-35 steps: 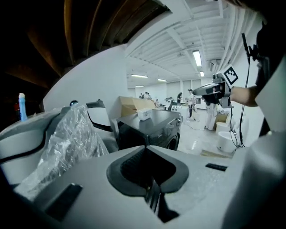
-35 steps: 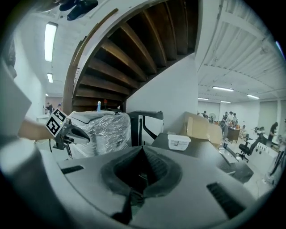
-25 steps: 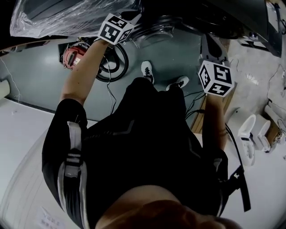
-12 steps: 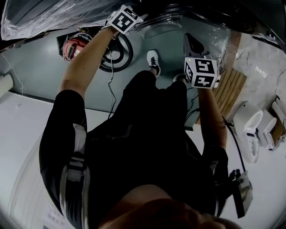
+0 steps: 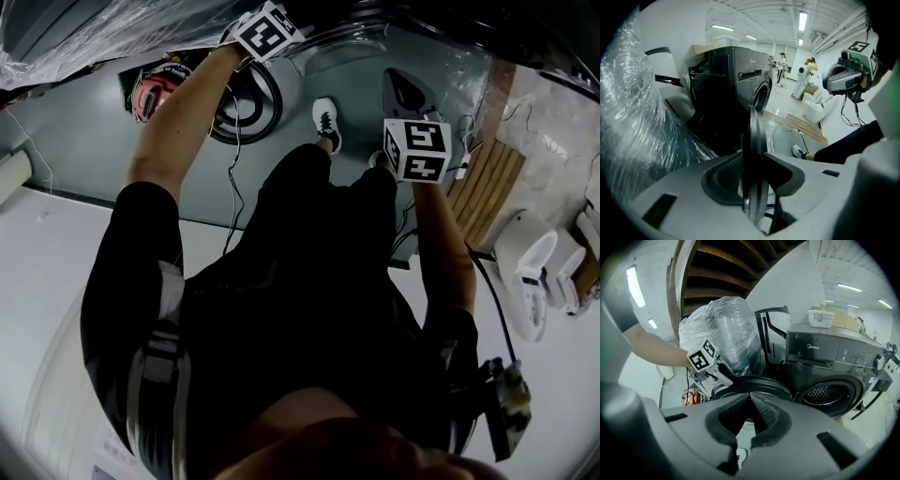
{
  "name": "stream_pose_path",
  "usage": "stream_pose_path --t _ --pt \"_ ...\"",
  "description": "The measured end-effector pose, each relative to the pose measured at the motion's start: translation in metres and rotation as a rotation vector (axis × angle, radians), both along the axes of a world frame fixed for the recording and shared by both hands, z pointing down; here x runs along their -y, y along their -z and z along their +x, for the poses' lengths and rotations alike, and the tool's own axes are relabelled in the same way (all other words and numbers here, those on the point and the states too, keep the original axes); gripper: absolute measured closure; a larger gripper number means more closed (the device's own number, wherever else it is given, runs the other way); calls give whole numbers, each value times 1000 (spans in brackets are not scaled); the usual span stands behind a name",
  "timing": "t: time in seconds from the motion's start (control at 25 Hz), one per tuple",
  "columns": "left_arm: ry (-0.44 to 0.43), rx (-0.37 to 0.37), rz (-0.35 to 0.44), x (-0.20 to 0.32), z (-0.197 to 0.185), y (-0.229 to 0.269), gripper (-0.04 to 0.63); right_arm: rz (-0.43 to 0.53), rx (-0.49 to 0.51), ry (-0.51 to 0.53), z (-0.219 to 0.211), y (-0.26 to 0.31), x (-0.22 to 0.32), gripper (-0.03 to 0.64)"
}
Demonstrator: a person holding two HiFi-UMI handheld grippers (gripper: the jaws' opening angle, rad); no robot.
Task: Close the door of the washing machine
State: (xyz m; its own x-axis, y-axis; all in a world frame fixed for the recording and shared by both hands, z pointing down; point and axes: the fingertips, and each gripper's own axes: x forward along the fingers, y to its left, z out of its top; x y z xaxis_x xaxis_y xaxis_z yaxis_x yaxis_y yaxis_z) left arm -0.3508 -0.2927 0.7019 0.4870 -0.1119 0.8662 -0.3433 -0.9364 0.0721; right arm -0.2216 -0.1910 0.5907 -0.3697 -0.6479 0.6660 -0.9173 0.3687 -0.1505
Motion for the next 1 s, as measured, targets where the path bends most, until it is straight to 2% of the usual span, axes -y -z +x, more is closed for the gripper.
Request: stream_pose_path --t 0.2,0.56,1.0 --pt "44 -1 -5 -1 -3 1 466 -7 2 -7 2 -4 -3 612" --pt "107 49 -18 -25 7 -1 466 -42 -5 0 22 -16 -31 612" --pt "169 58 -85 -76 43 0 466 -82 -25 -12 64 -26 -67 612"
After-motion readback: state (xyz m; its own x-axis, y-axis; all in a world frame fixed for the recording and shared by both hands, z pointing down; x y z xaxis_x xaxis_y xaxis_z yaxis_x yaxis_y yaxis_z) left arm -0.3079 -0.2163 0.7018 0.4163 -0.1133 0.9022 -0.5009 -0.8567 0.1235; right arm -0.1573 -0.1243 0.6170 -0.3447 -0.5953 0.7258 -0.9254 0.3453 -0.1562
